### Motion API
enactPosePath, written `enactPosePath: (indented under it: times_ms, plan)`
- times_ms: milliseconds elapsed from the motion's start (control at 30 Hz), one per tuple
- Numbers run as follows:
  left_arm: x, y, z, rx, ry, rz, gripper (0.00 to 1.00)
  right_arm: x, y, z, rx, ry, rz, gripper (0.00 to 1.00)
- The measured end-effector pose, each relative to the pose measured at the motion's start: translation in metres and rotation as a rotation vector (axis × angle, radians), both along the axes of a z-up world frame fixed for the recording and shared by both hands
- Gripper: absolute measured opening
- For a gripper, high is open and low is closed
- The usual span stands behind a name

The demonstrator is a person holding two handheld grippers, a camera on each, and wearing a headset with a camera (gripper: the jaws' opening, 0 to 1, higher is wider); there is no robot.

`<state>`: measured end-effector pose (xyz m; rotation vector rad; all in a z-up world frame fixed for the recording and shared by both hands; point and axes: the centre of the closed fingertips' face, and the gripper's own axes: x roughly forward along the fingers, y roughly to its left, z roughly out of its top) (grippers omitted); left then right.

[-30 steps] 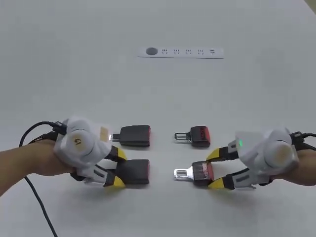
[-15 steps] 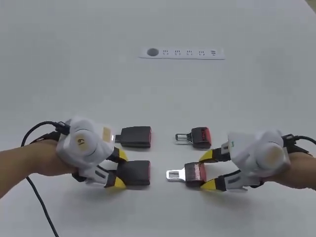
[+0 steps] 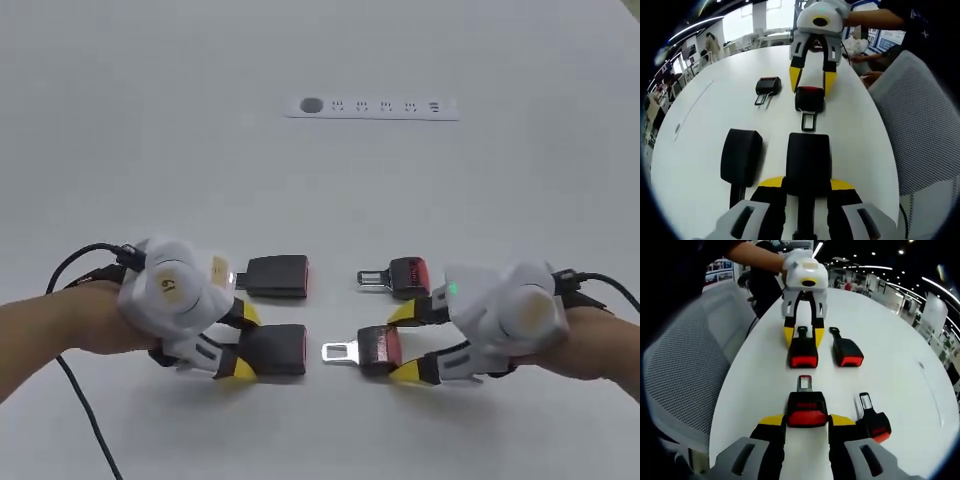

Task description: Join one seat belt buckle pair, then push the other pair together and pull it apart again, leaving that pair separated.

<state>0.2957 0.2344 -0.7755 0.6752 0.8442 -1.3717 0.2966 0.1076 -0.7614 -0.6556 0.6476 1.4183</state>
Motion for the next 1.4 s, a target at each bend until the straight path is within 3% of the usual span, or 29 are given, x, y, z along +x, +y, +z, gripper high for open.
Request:
enactPosePath:
  times_ms: [1067, 1400]
  plan:
    - [0.000, 0.001, 0.000, 0.002, 0.005, 0.000, 0.32, 0.003, 0.031, -0.005, 0.030, 0.015, 0.019, 0.30]
    - [0.002, 0.001, 0.001, -0.021, 0.002, 0.014, 0.31, 0.004, 0.032, -0.006, 0.038, 0.009, 0.006, 0.29]
